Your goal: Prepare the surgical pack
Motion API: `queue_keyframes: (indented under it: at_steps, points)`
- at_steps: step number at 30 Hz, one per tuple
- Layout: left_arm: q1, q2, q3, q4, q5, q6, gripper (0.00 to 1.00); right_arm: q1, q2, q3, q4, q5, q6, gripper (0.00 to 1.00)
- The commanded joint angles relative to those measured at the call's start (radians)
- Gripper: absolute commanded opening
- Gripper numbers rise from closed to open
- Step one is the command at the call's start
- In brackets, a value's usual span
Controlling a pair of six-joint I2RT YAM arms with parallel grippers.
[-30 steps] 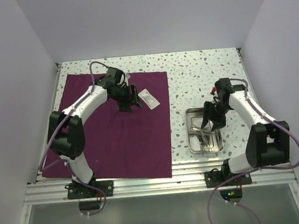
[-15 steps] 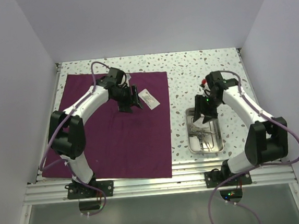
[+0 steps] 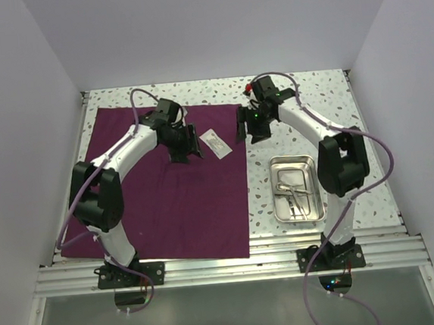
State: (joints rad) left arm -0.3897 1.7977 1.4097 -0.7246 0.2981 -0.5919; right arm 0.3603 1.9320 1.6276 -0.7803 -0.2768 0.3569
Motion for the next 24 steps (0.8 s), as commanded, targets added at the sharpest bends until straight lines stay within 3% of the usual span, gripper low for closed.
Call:
queue_keyframes:
  at_steps: [1, 4, 9, 19, 24]
  points:
    - [-0.005, -0.078, -0.009, -0.045, -0.129, -0.017, 0.61, 0.051, 0.077, 0.119, 0.039, 0.057, -0.03, 0.66]
    - [-0.003, -0.113, -0.026, -0.084, -0.198, -0.019, 0.61, 0.086, 0.148, 0.193, 0.032, 0.097, -0.042, 0.72]
    - [-0.003, -0.156, -0.081, -0.091, -0.205, -0.009, 0.59, 0.112, 0.232, 0.276, 0.026, 0.119, -0.032, 0.72]
    - [-0.003, -0.193, -0.129, -0.078, -0.169, 0.003, 0.59, 0.131, 0.314, 0.293, 0.045, 0.119, -0.022, 0.57]
    - [-0.003, -0.198, -0.15, -0.064, -0.159, 0.0, 0.59, 0.132, 0.329, 0.279, 0.046, 0.11, -0.036, 0.54]
